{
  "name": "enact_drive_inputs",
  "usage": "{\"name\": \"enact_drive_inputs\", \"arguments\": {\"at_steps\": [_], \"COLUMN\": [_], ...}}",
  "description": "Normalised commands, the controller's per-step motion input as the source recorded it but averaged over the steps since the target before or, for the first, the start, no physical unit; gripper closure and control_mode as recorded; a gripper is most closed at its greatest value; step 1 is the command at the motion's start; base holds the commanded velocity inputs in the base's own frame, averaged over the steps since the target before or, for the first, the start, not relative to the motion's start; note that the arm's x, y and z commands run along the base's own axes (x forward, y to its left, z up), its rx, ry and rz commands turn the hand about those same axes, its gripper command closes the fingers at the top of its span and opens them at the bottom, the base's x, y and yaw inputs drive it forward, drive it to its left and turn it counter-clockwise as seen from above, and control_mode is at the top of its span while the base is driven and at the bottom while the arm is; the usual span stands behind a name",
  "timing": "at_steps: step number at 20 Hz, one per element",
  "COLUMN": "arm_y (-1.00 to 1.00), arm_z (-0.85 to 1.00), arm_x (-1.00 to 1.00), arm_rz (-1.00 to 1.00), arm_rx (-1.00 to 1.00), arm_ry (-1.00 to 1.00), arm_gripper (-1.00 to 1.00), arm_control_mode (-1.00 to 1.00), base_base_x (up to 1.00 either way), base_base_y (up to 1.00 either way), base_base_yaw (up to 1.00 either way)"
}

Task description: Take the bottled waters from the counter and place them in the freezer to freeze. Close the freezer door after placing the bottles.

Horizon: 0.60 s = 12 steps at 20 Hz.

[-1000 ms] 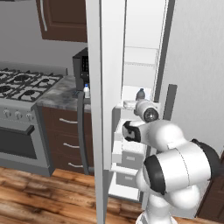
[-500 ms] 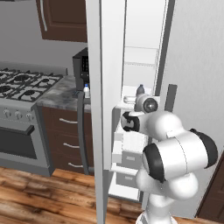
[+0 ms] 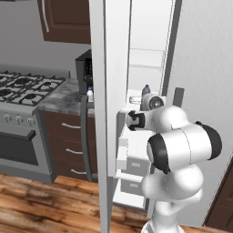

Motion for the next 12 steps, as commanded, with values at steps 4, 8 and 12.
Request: {"name": "enact_drive_inputs", "arguments": {"at_steps": [4,8,12], "arm_y": [-0.1,-0.09,0.0], "arm_z": [-0.08,-0.16,-0.16], "arm_x": [0.36,0.43,0.35], "arm_rz": [-0.01,0.0,0.0], "arm_rx": [0.0,0.0,-0.02], "arm_ry": [0.0,0.0,0.0], "arm_gripper": [1.0,1.0,1.0], "arm_control_mode": [-1.0,-1.0,-1.0], "base_base_x": [0.0,0.0,0.0], "base_base_y": [0.0,0.0,0.0], "base_base_yaw": [0.0,0.0,0.0]}}
